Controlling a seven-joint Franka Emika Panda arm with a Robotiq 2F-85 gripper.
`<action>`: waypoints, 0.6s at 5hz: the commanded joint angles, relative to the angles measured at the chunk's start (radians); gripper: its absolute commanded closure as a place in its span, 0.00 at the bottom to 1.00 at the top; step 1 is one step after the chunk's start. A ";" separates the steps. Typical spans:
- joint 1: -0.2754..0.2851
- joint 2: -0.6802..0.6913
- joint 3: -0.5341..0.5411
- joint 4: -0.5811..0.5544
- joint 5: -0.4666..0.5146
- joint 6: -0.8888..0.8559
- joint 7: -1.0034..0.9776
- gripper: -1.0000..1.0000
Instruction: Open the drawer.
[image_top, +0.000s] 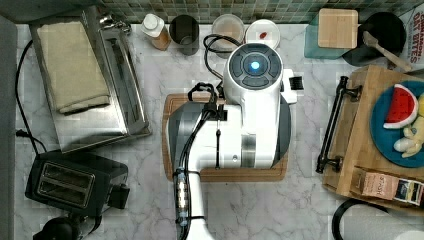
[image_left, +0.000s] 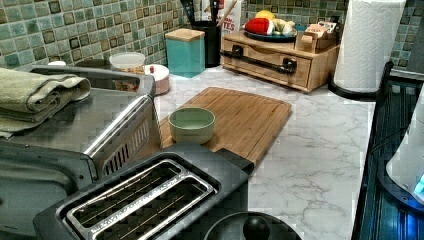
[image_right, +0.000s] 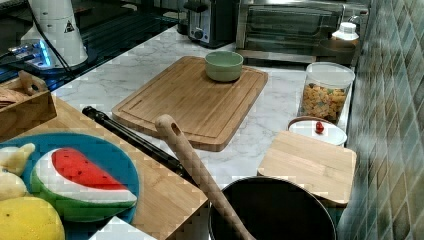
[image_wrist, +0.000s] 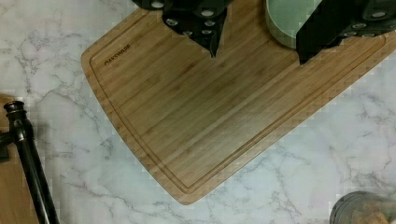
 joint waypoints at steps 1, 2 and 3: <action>0.000 0.000 0.000 -0.011 -0.003 0.000 -0.001 0.00; -0.013 -0.044 -0.009 -0.140 -0.023 0.158 -0.069 0.00; -0.049 -0.008 -0.035 -0.111 -0.056 0.124 -0.202 0.00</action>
